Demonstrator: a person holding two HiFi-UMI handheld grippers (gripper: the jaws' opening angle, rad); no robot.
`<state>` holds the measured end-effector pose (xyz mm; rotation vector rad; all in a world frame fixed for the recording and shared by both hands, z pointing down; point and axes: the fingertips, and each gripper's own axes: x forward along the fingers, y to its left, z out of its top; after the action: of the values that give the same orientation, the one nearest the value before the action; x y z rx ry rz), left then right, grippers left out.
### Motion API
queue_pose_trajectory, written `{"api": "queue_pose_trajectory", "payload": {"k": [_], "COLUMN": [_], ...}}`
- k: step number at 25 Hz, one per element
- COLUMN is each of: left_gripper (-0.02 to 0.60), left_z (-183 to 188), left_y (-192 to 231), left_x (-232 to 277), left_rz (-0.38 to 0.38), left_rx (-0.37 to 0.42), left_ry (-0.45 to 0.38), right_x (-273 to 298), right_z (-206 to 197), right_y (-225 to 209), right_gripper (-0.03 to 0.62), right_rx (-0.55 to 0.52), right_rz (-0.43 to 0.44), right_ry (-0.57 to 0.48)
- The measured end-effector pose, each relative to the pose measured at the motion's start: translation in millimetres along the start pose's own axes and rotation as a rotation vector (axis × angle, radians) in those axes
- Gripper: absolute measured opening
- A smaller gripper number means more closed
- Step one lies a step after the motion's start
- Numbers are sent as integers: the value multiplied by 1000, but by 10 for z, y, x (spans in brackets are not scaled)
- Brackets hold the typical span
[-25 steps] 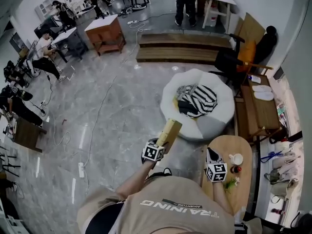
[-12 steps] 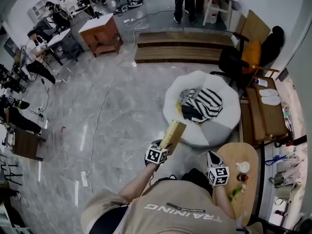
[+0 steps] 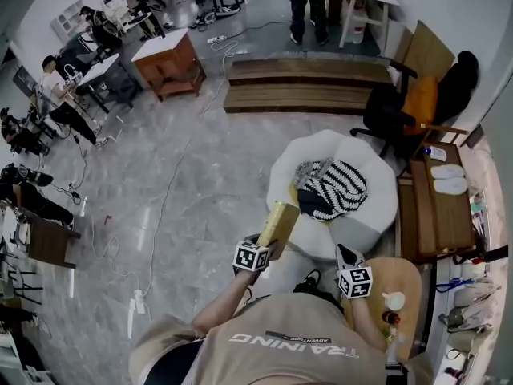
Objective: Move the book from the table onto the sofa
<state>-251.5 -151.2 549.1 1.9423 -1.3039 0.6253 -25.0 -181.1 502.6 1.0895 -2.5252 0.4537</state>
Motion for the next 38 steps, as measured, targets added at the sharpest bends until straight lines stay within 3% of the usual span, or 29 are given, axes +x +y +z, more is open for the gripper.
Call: {"api": "queue_pose_trajectory", "payload": {"k": [8,19,24,38], "left_gripper": [210,210,210,210], "left_z": [698,990,1121,2061], "left_y": [-86,-83,125,759], "left_x": [455,912,1031,1989], "left_rz": [19,-42,-103,-237], "left_rx": [-3,0,15,112], "left_ry": [-41,-4,20,76], "right_x": [465,586,675,1642], "right_z": [466,316,448,1316], "right_y": [-556,-789,-801,-1336], "right_gripper": [5,5,5,5], "right_rx": [-81,-2,12,-2], "right_rz": [63,24,-54,-231], "right_ry": [-37,19,27,-6]}}
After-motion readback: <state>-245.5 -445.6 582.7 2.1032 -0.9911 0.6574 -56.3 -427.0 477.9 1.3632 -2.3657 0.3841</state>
